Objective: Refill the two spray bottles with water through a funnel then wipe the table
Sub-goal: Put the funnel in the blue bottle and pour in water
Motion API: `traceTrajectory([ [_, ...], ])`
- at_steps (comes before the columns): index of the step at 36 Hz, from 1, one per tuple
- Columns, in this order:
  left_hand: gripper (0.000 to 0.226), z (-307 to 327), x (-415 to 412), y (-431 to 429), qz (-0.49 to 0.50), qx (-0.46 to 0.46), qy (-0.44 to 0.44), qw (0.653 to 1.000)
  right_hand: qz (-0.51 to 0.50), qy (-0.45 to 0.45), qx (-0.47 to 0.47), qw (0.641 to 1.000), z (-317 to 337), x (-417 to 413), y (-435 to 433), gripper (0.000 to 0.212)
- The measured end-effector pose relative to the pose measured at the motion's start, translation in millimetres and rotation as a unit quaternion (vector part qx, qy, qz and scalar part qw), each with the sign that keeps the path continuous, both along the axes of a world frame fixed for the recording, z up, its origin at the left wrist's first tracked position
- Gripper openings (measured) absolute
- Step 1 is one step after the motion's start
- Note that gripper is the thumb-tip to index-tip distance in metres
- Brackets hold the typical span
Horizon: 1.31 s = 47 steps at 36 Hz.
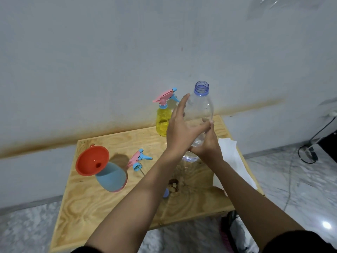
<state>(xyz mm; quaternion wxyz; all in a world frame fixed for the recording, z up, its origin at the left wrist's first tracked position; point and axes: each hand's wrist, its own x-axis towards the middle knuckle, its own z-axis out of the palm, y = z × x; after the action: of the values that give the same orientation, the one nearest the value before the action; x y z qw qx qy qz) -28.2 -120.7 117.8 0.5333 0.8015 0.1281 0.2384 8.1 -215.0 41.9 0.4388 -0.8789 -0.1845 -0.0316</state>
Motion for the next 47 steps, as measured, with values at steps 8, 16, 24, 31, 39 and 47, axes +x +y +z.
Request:
traceTrajectory([
  [8,0.090,0.8,-0.4,0.1,-0.028,0.050,0.010,0.998,0.021,0.036,-0.027,0.999,-2.9,1.6,-2.1,0.105],
  [16,0.093,-1.8,-0.3,9.1,-0.098,0.056,0.030,0.993,0.008,0.002,-0.006,1.000,-7.7,3.9,-3.1,0.112],
  [24,0.095,-0.6,-2.6,13.6,-0.095,0.099,0.037,0.990,0.018,0.045,-0.002,0.999,0.4,0.1,-5.9,0.104],
  [31,0.100,1.4,-7.6,16.3,-0.048,0.223,0.033,0.973,0.033,0.079,-0.003,0.996,8.5,-10.1,-11.9,0.089],
  [39,0.092,-23.2,-38.6,25.1,-0.039,0.248,0.102,0.963,0.001,0.072,-0.043,0.997,-11.3,-34.1,-15.5,0.066],
  [47,0.083,-90.3,-128.4,49.4,0.012,0.148,0.236,0.960,0.015,0.051,-0.121,0.991,-41.2,-85.6,9.5,0.049],
])
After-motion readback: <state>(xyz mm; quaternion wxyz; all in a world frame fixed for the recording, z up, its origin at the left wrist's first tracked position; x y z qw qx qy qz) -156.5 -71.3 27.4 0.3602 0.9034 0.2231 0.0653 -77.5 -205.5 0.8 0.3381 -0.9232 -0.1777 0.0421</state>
